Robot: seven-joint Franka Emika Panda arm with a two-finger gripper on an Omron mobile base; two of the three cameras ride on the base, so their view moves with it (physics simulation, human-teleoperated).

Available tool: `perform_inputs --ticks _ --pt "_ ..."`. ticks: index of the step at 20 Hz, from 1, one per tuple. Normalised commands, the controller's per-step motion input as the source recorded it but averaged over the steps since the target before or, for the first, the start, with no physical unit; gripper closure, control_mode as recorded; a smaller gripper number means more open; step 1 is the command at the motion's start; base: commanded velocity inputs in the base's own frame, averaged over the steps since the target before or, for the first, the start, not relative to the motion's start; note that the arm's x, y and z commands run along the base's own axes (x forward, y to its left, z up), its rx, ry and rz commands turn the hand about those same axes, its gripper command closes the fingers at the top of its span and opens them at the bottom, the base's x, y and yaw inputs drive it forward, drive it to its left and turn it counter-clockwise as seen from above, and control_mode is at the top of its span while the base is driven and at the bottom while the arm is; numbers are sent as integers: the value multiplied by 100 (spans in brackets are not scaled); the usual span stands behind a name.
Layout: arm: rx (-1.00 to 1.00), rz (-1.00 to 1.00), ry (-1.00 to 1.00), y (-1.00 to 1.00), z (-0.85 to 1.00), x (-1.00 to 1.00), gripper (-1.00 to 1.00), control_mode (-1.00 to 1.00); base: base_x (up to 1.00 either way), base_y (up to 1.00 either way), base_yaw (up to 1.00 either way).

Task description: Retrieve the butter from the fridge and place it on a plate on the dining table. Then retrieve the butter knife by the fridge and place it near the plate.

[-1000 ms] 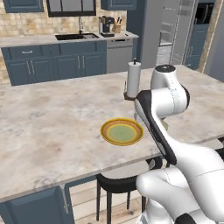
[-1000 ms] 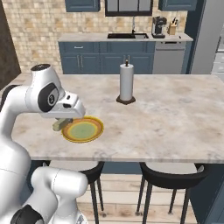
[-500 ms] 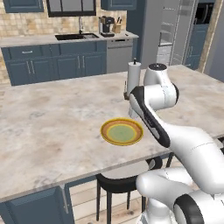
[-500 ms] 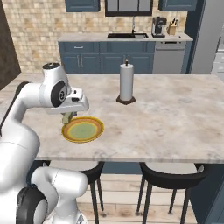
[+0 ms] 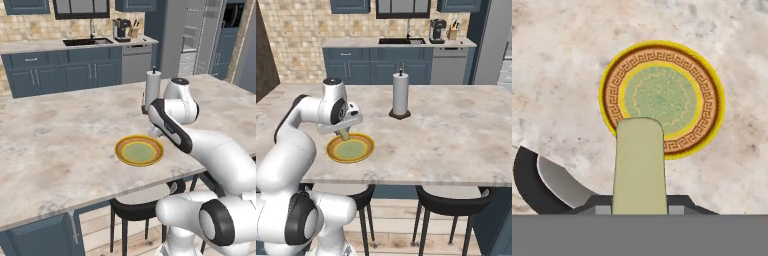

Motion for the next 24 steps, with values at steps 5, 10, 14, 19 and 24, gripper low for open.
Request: perform_inputs --ticks 5,10,14,19,24 --pt "0 33 0 10 -17 21 100 -100 0 0 0" --pt "0 26 -3 13 -18 19 100 -100 0 0 0" --pt "0 20 -3 21 -19 28 100 -100 0 0 0" --pt "0 14 0 14 -30 26 100 -100 0 0 0" --pt "0 11 0 17 -36 33 100 -100 0 0 0"
